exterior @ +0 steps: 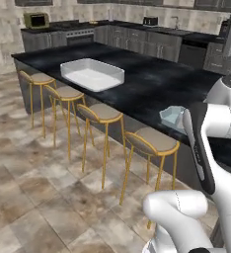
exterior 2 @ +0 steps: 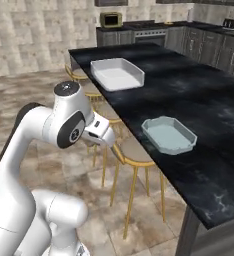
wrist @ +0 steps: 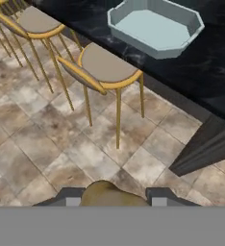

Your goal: Place the cold items (banana and garlic) from the fridge in one tupperware on the dining counter. Place the warm items (hot dog and kebab skewer) in the stove area in another tupperware.

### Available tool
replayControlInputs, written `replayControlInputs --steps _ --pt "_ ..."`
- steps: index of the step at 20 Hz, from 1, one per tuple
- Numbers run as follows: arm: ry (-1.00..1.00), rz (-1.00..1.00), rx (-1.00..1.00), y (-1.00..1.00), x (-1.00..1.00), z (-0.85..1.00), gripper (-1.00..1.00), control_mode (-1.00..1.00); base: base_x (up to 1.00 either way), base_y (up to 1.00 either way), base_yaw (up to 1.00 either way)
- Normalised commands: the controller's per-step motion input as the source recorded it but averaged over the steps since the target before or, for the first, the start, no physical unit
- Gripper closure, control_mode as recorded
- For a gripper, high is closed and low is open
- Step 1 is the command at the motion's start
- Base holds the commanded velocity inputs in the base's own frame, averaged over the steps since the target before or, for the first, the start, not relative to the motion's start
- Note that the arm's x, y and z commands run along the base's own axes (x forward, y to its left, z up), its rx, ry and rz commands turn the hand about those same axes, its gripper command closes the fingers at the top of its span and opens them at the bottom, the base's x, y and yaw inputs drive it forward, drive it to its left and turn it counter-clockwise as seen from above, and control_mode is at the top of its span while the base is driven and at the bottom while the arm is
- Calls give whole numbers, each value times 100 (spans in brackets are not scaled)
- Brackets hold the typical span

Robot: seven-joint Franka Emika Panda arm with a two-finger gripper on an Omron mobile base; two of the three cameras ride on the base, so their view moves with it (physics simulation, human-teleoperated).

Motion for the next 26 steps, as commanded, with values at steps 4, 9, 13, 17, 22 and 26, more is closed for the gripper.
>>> replayControlInputs --steps 4,9,13,17,22,26 --pt "0 0 0 0 0 0 100 100 40 49 -64" --pt "0 0 0 0 0 0 100 100 49 56 -63" --pt "0 0 0 0 0 0 100 100 61 80 -55" --pt "0 0 0 0 0 0 100 100 70 54 -58" --pt "0 0 0 0 0 0 100 100 75 8 -52" --pt "0 0 0 0 0 0 100 100 83 3 -43"
